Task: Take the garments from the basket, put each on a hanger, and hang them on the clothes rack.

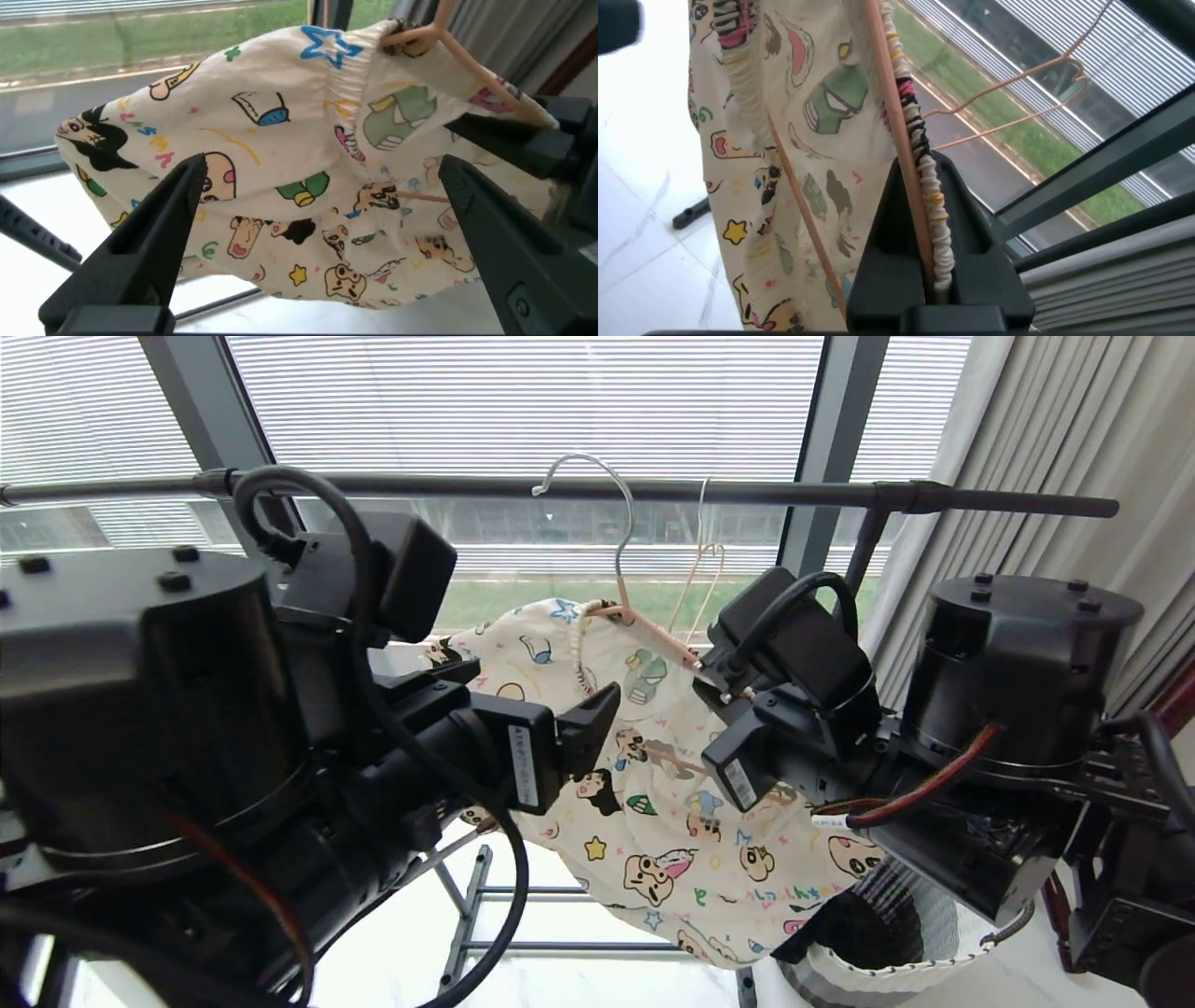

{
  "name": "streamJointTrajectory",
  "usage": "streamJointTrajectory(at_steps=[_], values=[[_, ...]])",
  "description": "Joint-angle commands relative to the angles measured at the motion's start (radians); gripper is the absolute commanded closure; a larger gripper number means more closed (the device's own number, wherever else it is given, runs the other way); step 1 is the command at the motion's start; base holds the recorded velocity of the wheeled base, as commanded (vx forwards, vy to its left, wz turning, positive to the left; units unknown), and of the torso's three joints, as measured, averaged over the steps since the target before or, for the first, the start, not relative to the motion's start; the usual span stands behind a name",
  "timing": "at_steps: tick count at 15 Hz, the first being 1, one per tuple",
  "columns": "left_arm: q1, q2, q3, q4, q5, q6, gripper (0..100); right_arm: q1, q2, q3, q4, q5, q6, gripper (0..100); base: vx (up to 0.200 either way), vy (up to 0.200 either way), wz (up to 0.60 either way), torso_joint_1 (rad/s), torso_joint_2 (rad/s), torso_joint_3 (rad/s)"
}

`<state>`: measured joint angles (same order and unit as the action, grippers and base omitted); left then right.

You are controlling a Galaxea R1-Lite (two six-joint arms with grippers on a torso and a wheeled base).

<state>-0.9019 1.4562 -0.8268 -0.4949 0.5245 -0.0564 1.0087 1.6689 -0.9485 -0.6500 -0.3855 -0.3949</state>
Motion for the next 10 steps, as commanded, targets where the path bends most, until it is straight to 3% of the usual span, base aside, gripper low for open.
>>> streamJointTrajectory(at_steps=[1, 6, 7, 10], values=[[0.026, 0.096, -0.058, -0.001, 0.045, -0.010, 0, 0.002, 0.011, -0.004, 0.000, 0.001, -0.001, 100, 0.000, 0.000, 0.00, 0.000, 0.00, 0.000], [0.047, 0.131, -0.080, -0.001, 0.085, -0.068, 0, 0.002, 0.012, -0.003, 0.000, 0.001, -0.001, 100, 0.000, 0.000, 0.00, 0.000, 0.00, 0.000], [0.049, 0.138, -0.078, -0.001, 0.104, -0.068, 100, 0.002, 0.012, -0.003, 0.000, -0.001, 0.001, 100, 0.000, 0.000, 0.00, 0.000, 0.00, 0.000], [0.051, 0.148, -0.075, -0.001, 0.124, -0.066, 100, 0.002, 0.012, -0.001, 0.000, -0.001, 0.001, 100, 0.000, 0.000, 0.00, 0.000, 0.00, 0.000]])
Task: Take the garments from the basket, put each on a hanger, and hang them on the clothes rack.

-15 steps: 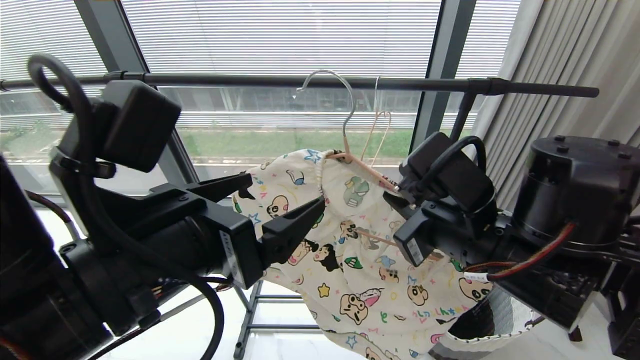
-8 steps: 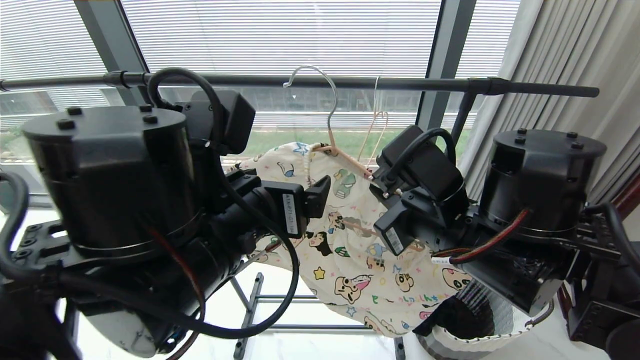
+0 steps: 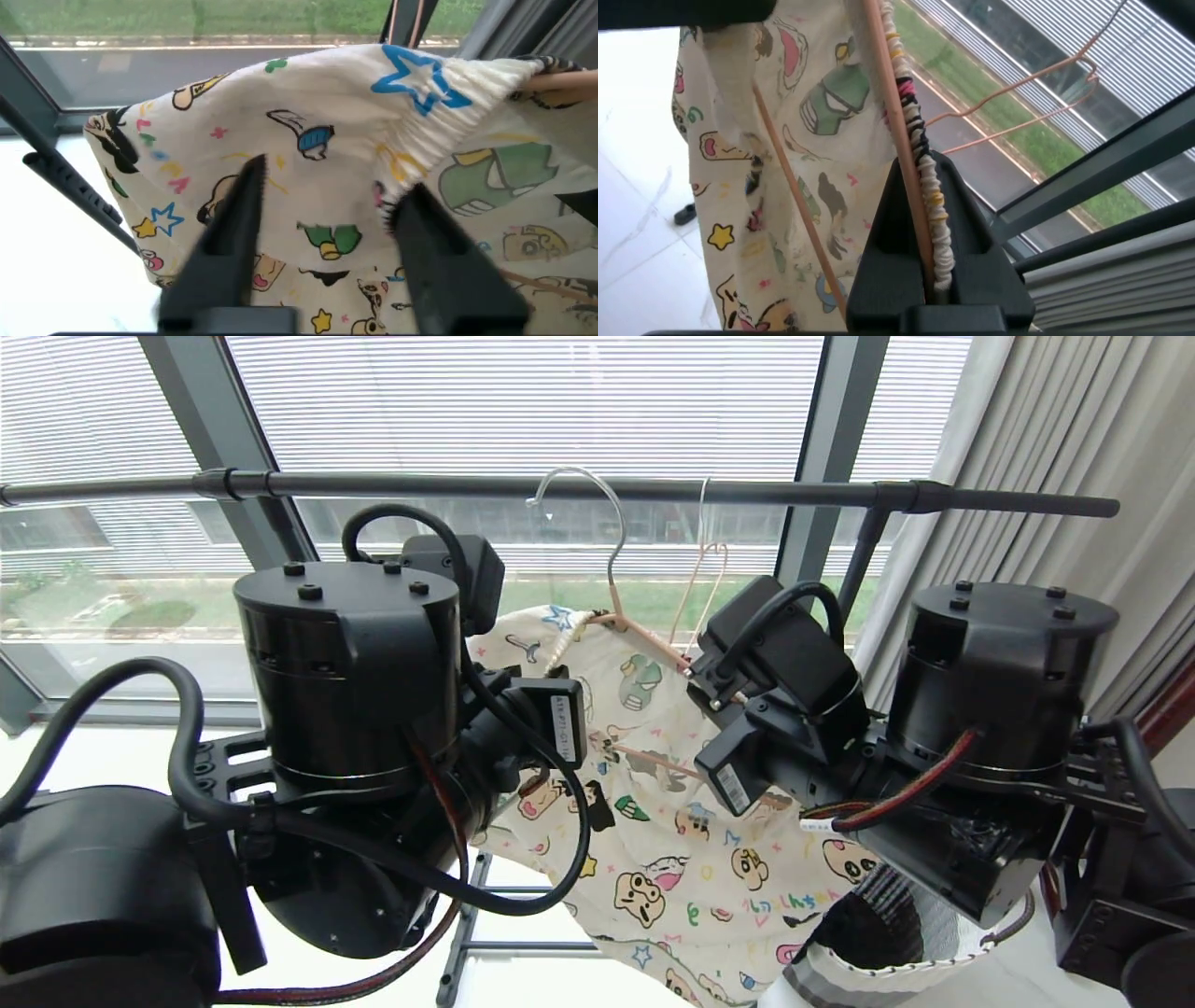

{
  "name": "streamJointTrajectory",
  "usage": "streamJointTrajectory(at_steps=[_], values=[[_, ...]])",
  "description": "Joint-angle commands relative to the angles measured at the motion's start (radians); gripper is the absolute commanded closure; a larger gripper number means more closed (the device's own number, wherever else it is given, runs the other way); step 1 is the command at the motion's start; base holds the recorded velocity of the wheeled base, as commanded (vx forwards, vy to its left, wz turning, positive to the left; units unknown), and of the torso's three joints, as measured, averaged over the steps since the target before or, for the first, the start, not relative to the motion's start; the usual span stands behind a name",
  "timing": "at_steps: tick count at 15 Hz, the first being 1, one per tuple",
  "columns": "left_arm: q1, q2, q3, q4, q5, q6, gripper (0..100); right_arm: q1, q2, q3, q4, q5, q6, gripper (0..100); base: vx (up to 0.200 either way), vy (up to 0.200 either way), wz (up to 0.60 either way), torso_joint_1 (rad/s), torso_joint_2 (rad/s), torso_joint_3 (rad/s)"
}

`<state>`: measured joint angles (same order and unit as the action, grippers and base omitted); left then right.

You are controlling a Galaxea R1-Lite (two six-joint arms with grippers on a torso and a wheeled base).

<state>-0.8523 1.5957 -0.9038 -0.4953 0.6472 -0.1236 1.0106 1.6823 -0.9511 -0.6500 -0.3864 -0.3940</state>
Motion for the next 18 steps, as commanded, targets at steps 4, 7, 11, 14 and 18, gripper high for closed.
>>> streamJointTrajectory(at_steps=[4, 7, 11, 14, 18], values=[[-0.004, 0.001, 0.020, 0.000, 0.002, 0.004, 100, -0.004, -0.001, 0.003, 0.000, 0.000, 0.007, 100, 0.000, 0.000, 0.00, 0.000, 0.00, 0.000], [-0.002, -0.051, 0.057, 0.000, 0.002, 0.018, 100, -0.006, -0.001, 0.009, 0.000, -0.051, 0.050, 100, 0.000, 0.000, 0.00, 0.000, 0.00, 0.000], [-0.065, -0.148, 0.145, 0.000, -0.008, 0.041, 100, -0.004, -0.001, 0.011, 0.000, -0.062, 0.087, 100, 0.000, 0.000, 0.00, 0.000, 0.00, 0.000], [-0.165, -0.119, 0.146, -0.002, -0.008, 0.009, 100, 0.006, 0.019, -0.011, 0.000, -0.062, 0.087, 100, 0.000, 0.000, 0.00, 0.000, 0.00, 0.000], [-0.211, -0.014, 0.022, -0.003, -0.008, -0.073, 100, 0.017, 0.051, -0.071, 0.000, -0.066, 0.087, 100, 0.000, 0.000, 0.00, 0.000, 0.00, 0.000]])
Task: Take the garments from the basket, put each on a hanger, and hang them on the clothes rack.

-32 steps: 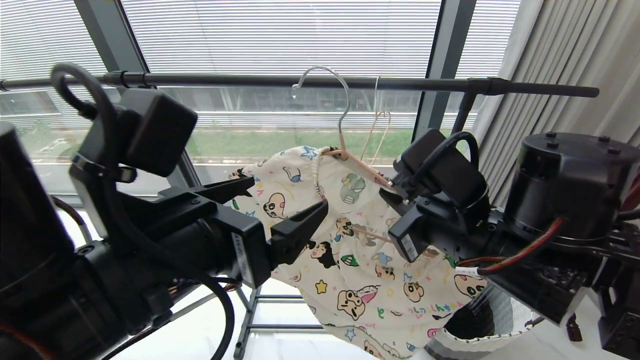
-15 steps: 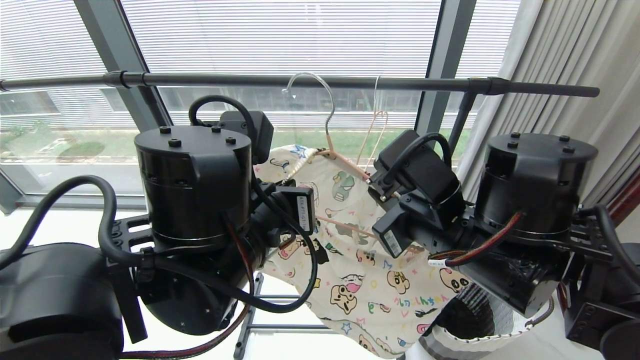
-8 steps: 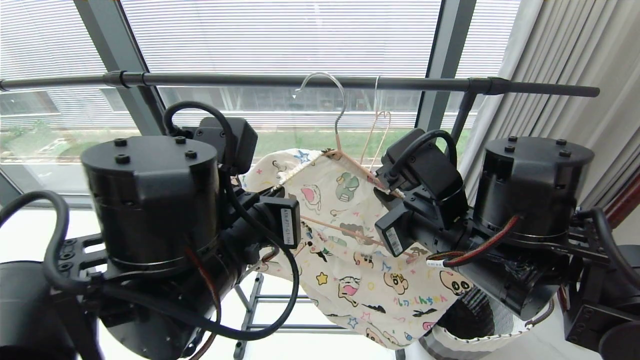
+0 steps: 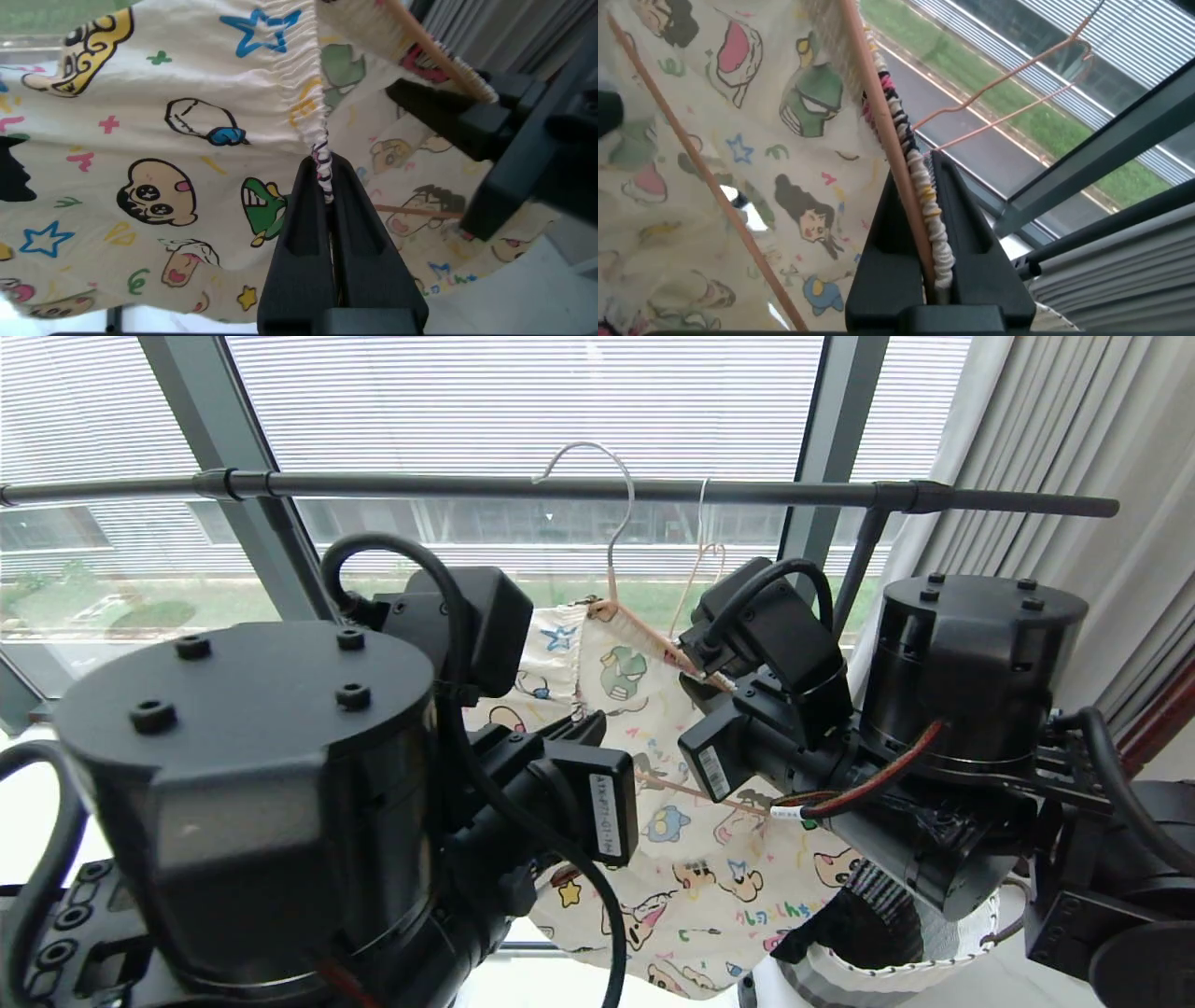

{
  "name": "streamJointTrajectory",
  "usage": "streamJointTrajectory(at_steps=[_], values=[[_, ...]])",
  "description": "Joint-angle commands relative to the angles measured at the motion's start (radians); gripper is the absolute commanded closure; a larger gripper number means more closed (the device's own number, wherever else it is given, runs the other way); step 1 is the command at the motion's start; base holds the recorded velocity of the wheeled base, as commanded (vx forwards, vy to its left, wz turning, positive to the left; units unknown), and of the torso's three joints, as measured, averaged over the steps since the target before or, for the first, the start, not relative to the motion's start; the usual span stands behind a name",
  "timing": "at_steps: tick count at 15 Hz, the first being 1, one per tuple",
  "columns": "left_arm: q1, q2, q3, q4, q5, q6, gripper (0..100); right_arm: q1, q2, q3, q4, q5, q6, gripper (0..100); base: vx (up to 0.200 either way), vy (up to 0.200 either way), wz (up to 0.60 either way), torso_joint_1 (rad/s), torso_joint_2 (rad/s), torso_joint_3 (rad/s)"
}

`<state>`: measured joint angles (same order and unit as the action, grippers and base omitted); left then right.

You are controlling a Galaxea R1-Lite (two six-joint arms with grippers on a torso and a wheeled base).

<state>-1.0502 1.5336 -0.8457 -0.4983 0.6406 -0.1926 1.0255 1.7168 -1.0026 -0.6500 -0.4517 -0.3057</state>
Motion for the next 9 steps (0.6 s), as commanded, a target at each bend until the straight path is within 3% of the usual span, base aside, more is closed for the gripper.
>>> streamJointTrajectory(at_steps=[1, 5, 9], values=[[-0.016, 0.065, -0.050, 0.000, -0.001, -0.005, 100, 0.002, 0.021, -0.033, 0.000, -0.005, -0.001, 100, 0.000, 0.000, 0.00, 0.000, 0.00, 0.000], [-0.083, 0.080, -0.053, 0.001, 0.001, -0.039, 100, 0.002, 0.029, -0.042, 0.000, -0.007, -0.001, 100, 0.000, 0.000, 0.00, 0.000, 0.00, 0.000], [-0.082, 0.063, -0.015, 0.001, 0.008, -0.033, 100, 0.001, 0.027, -0.041, 0.000, -0.022, -0.001, 100, 0.000, 0.000, 0.00, 0.000, 0.00, 0.000]])
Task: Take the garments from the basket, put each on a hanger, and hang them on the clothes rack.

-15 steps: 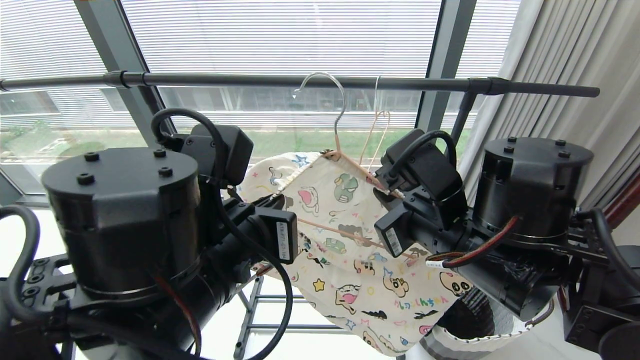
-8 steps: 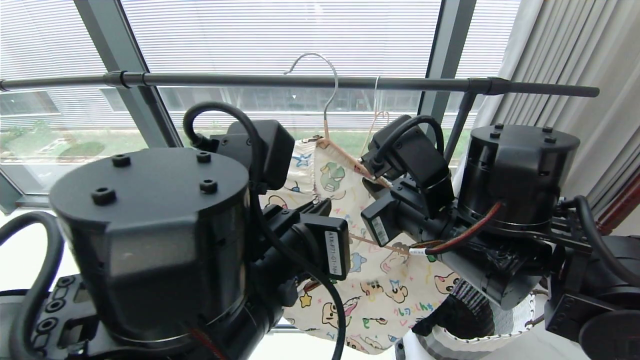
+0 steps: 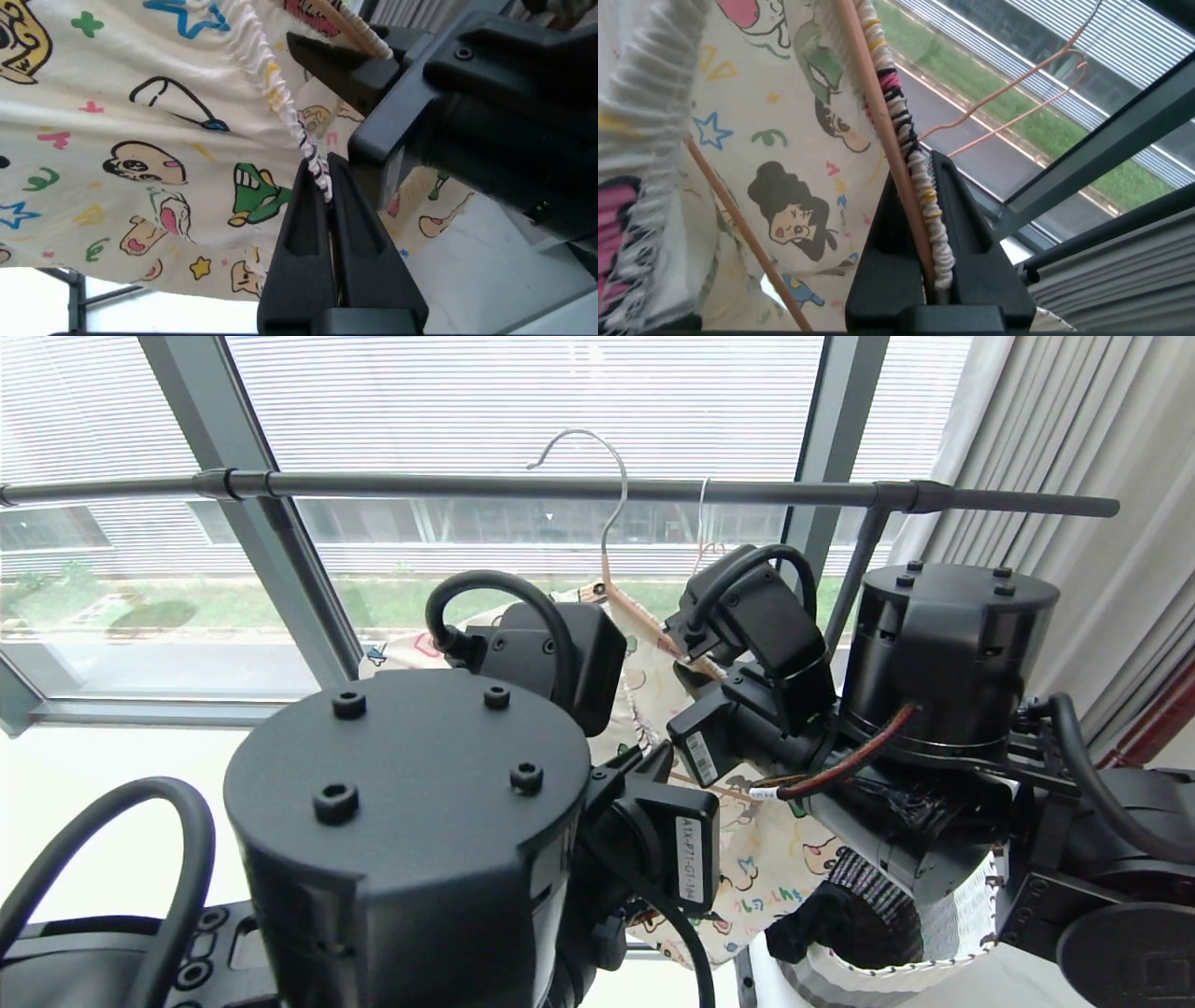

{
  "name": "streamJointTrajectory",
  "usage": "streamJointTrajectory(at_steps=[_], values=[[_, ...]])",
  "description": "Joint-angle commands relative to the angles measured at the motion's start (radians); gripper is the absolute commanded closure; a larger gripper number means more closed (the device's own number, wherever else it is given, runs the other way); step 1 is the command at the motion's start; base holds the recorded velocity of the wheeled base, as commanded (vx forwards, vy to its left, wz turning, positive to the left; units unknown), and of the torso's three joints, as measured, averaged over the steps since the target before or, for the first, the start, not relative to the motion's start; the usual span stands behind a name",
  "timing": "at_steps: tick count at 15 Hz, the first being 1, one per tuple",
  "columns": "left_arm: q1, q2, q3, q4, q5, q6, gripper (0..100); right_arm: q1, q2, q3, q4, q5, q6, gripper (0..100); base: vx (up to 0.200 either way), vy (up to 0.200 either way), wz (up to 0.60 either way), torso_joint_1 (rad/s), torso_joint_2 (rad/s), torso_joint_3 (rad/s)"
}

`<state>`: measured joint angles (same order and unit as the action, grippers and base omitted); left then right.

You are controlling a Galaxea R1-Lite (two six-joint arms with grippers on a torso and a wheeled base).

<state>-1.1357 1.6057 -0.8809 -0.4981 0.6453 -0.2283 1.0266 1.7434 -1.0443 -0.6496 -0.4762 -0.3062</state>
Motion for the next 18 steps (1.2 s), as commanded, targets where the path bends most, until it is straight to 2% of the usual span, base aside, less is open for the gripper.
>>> streamJointTrajectory(at_steps=[1, 3, 4, 8, 12, 14, 16, 17, 18], values=[[0.010, -0.023, 0.051, 0.001, 0.013, 0.018, 100, 0.000, -0.001, 0.001, -0.001, -0.010, -0.001, 100, 0.000, 0.000, 0.00, 0.000, 0.00, 0.000], [0.016, -0.053, 0.091, 0.001, 0.031, 0.049, 100, 0.000, -0.004, 0.001, -0.001, -0.015, 0.001, 100, 0.000, 0.000, 0.00, 0.000, 0.00, 0.000], [0.017, -0.058, 0.092, 0.001, 0.031, 0.049, 0, 0.000, -0.004, 0.001, -0.001, -0.015, -0.001, 100, 0.000, 0.000, 0.00, 0.000, 0.00, 0.000], [0.062, -0.141, 0.109, 0.001, 0.031, 0.084, 0, -0.002, -0.013, 0.007, -0.001, -0.016, -0.001, 100, 0.000, 0.000, 0.00, 0.000, 0.00, 0.000], [0.085, -0.236, 0.217, 0.001, 0.031, 0.124, 0, -0.003, -0.013, 0.013, -0.001, -0.016, -0.002, 100, 0.000, 0.000, 0.00, 0.000, 0.00, 0.000], [0.160, -0.331, 0.330, 0.001, 0.030, 0.162, 0, -0.006, -0.041, 0.050, -0.001, -0.015, -0.010, 100, 0.000, 0.000, 0.00, 0.000, 0.00, 0.000], [0.289, -0.408, 0.425, 0.001, 0.011, 0.182, 0, -0.017, -0.102, 0.093, -0.001, 0.018, -0.008, 100, 0.000, 0.000, 0.00, 0.000, 0.00, 0.000], [0.347, -0.441, 0.454, 0.001, -0.021, 0.182, 0, -0.026, -0.140, 0.121, -0.001, 0.076, -0.008, 100, 0.000, 0.000, 0.00, 0.000, 0.00, 0.000], [0.435, -0.494, 0.494, 0.001, -0.116, 0.185, 0, -0.056, -0.206, 0.173, -0.001, 0.176, -0.027, 100, 0.000, 0.000, 0.00, 0.000, 0.00, 0.000]])
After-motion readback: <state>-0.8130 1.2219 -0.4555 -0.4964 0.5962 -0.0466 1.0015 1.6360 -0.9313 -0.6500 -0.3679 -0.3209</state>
